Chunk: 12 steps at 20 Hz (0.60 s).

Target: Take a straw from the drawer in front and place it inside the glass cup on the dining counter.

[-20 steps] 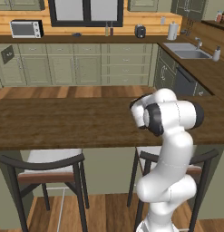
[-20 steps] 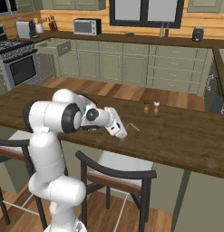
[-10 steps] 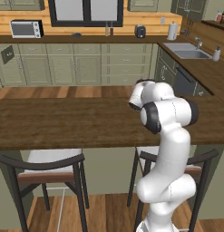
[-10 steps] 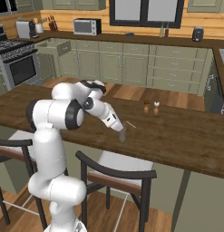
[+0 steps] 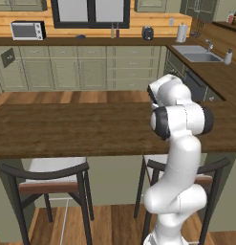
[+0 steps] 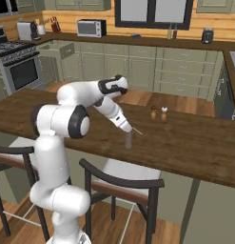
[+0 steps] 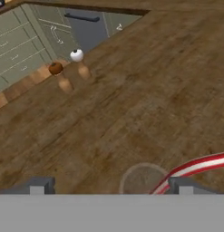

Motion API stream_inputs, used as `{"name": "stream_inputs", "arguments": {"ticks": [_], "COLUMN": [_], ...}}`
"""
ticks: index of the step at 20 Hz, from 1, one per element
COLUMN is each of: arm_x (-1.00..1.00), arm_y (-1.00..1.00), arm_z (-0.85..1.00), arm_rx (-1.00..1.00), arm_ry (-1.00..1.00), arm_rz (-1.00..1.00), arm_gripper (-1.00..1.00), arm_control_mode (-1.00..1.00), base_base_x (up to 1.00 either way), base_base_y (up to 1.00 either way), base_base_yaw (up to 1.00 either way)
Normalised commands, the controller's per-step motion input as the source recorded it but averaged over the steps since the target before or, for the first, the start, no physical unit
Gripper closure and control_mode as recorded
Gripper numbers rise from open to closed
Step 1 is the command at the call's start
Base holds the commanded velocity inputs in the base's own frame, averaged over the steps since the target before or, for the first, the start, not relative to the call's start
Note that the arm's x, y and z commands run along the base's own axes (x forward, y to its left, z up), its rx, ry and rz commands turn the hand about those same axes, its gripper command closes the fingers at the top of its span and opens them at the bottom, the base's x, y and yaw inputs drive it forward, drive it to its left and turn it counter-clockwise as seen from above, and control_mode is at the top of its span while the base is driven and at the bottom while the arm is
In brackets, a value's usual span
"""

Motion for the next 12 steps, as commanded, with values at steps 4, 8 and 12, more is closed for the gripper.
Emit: {"name": "stream_inputs", "arguments": {"ticks": [4, 8, 12], "arm_x": [-0.36, -0.32, -0.13], "arm_y": [0.44, 0.69, 0.71], "arm_z": [0.21, 0.38, 0.72], "arm_rx": [0.0, 0.0, -0.01], "arm_ry": [0.21, 0.22, 0.15], "arm_rz": [0.0, 0.0, 0.0], "arm_gripper": [-1.0, -1.0, -1.0], "arm_control_mode": [-1.0, -1.0, -1.0], "base_base_x": [0.0, 0.0, 0.0], "base_base_y": [0.0, 0.0, 0.0], "base_base_yaw": [0.0, 0.0, 0.0]}}
